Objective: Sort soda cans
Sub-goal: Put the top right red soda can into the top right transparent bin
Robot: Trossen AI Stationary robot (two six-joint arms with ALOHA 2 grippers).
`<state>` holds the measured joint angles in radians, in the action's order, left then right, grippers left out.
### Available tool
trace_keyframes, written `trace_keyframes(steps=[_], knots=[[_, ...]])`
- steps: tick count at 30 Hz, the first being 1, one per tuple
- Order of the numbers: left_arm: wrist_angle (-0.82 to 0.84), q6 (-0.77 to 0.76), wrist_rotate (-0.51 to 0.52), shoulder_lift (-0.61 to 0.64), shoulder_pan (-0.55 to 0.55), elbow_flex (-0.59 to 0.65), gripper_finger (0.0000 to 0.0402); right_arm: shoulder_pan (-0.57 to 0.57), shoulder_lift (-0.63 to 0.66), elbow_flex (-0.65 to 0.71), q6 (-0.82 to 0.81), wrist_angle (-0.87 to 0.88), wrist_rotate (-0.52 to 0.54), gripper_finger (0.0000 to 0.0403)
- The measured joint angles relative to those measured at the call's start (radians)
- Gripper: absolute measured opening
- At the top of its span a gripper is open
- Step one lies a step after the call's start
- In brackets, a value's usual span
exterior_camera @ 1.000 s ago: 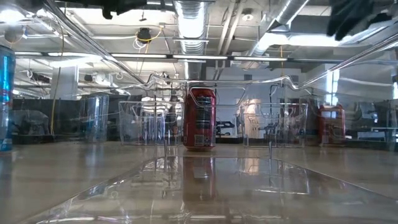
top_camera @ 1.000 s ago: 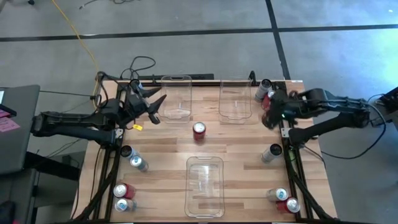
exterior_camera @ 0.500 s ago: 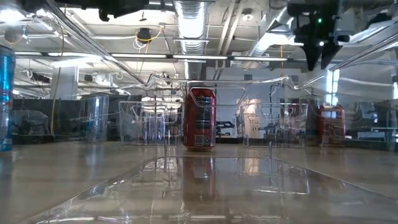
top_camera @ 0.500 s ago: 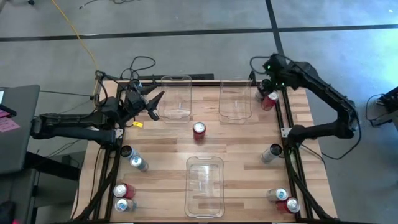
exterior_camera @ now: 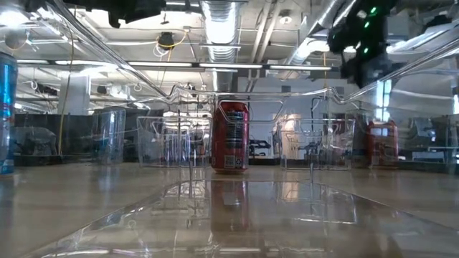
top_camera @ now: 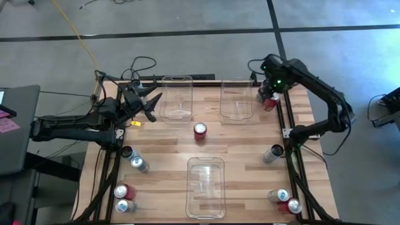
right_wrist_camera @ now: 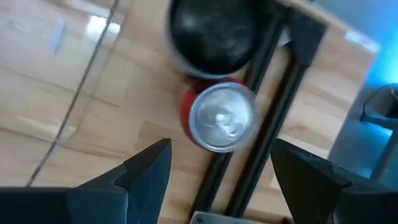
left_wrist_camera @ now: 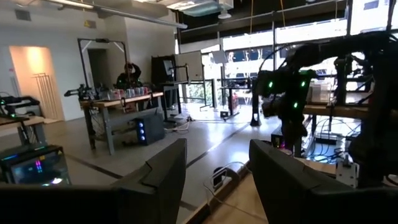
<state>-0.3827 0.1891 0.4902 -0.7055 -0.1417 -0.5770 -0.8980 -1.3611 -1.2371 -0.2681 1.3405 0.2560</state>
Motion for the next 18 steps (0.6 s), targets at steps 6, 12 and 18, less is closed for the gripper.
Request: trace_keyframes(steps=[6,12,18], knots=[[0.003,0.025,0.0,0.0,0.0,0.0,0.0172,0.014,-0.041,0.019,-0.035,-0.003,0.034,0.0292],[0.003,0.053,0.0,0.0,0.0,0.0,0.0172,-0.002,-0.082,0.019,-0.067,-0.015,0.034,0.0292],[0.003,0.054,0.0,0.003,0.0,0.0,0.0172,-0.002,-0.127,0.019,-0.084,-0.013,0.033,0.0292]])
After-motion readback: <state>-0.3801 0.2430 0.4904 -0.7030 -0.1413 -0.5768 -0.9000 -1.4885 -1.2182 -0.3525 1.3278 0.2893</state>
